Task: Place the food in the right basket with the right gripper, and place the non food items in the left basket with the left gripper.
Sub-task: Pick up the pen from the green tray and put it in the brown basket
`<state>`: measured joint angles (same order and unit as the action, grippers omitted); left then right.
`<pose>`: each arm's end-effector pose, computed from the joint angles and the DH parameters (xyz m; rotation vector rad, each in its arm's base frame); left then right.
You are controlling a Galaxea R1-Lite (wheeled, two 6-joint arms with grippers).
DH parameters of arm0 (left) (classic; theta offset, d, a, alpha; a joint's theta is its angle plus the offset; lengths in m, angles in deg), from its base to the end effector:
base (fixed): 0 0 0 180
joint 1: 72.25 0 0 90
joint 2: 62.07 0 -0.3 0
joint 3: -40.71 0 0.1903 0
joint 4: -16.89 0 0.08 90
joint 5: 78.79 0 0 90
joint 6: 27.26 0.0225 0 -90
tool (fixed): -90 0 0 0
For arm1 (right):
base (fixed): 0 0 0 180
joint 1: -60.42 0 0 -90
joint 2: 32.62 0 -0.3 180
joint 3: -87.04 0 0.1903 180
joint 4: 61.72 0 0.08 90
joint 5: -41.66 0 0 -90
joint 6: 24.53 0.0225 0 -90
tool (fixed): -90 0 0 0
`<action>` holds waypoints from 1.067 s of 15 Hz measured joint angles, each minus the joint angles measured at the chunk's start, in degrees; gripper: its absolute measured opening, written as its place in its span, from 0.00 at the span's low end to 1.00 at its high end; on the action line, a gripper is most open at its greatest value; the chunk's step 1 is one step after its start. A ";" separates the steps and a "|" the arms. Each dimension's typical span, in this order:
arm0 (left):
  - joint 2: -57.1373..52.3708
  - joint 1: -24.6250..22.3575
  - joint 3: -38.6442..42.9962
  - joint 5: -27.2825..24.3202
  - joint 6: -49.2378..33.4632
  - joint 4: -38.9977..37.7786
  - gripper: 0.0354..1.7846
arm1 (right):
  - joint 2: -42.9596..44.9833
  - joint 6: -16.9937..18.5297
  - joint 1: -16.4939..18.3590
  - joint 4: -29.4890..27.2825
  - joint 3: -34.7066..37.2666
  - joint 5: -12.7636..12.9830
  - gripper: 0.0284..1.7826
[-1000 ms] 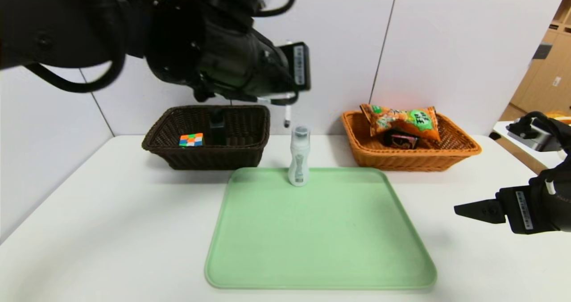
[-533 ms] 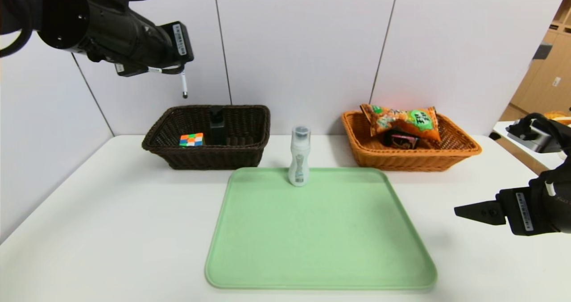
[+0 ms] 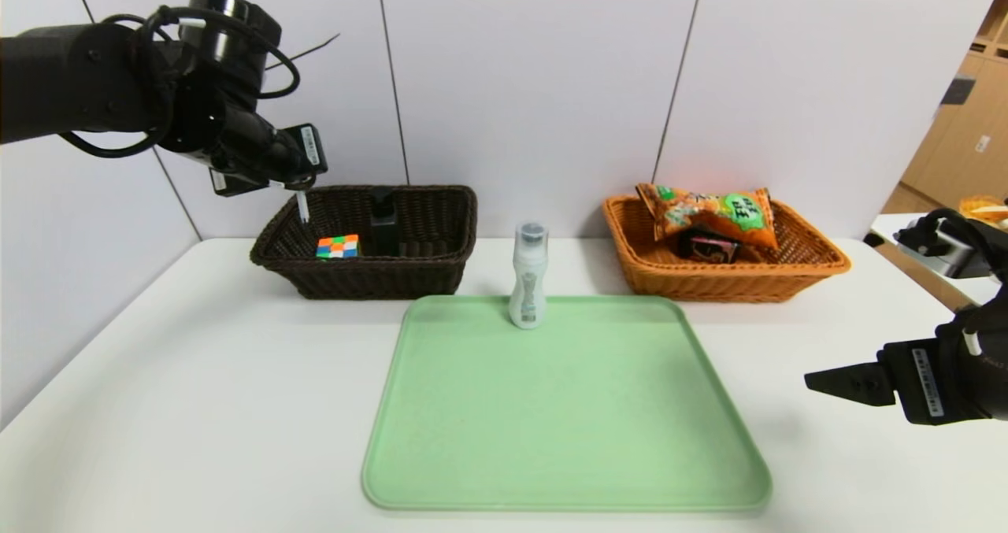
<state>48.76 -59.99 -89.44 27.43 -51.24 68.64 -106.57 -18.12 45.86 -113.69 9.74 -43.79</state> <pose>0.3649 -0.0729 0.2889 -0.2686 0.5240 0.1802 0.1696 0.0422 0.2226 -0.0360 0.8450 0.1169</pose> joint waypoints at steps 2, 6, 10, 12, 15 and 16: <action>2.49 -0.06 -0.24 -0.07 -0.46 -0.71 0.00 | 0.00 0.00 -0.02 0.01 0.05 0.00 0.96; 6.10 -0.22 -0.67 -0.07 -0.82 -3.47 0.00 | 0.09 0.00 0.00 0.04 0.07 -0.01 0.96; 8.47 -0.22 -2.07 -0.07 -0.90 -3.85 0.00 | 0.09 -0.13 -0.24 0.04 0.44 -0.06 0.96; 9.48 -0.22 -2.65 -0.02 -0.85 -3.80 0.00 | 0.09 -0.13 -0.44 0.06 0.82 -0.04 0.96; 10.53 -0.22 -2.97 -0.07 -0.93 -3.79 0.22 | 0.06 -0.13 -0.54 0.12 0.93 -0.09 0.96; 10.73 -0.22 -3.04 -0.07 -0.96 -3.83 0.31 | 0.06 -0.13 -0.54 0.12 0.93 -0.11 0.96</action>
<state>59.49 -60.21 -92.47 27.36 -52.20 64.81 -106.51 -18.25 45.33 -113.57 10.66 -43.90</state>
